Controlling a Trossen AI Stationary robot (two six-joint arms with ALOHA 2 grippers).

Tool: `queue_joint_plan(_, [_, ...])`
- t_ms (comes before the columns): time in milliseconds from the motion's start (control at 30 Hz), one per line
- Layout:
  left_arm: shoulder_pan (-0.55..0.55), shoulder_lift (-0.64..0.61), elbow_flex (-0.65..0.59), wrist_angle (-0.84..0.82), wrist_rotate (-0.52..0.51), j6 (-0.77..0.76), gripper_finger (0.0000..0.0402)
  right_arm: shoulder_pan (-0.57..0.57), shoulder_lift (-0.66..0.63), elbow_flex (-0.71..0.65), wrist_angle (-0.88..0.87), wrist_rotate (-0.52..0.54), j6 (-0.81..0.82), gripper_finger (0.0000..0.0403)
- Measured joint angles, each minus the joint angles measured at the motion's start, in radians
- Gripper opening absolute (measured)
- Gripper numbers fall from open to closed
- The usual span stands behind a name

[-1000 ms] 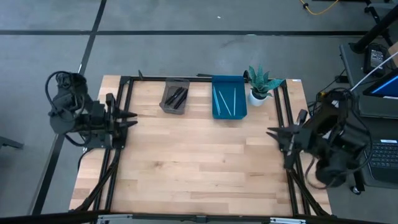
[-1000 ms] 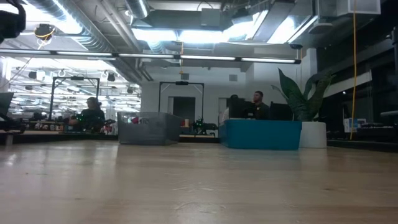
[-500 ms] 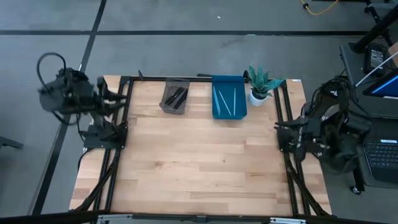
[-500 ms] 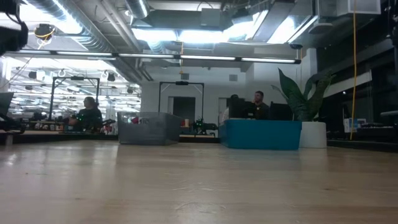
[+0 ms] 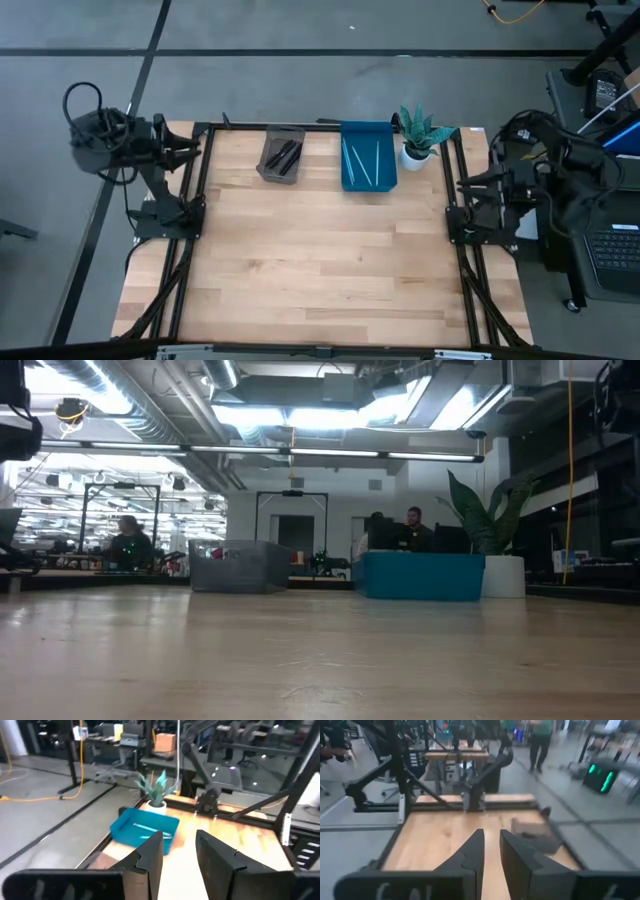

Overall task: Sort pens & pencils
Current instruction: Return to Home Position

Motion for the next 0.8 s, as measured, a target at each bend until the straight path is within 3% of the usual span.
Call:
queue_joint_plan(200, [0.068,0.000,0.070,-0.025,0.062,0.014,0.0110,0.047,0.005,-0.006,0.112,0.075,-0.191,0.0063])
queue_joint_plan(333, [0.137,0.000,0.165,-0.016,0.106,0.112,0.0110,0.082,0.024,-0.005,0.324,0.259,-0.482,0.0063])
queue_joint_plan(433, [0.196,-0.001,0.202,0.028,0.144,0.208,0.0110,0.060,0.057,-0.007,0.457,0.268,-0.670,0.0063])
queue_joint_plan(567, [0.296,0.000,0.218,0.045,0.173,0.289,0.0110,-0.060,0.076,-0.009,0.408,0.267,-0.597,0.0063])
queue_joint_plan(800, [0.400,-0.006,0.207,0.011,0.182,0.292,0.0110,-0.161,-0.044,-0.008,0.058,0.267,-0.371,0.0063])
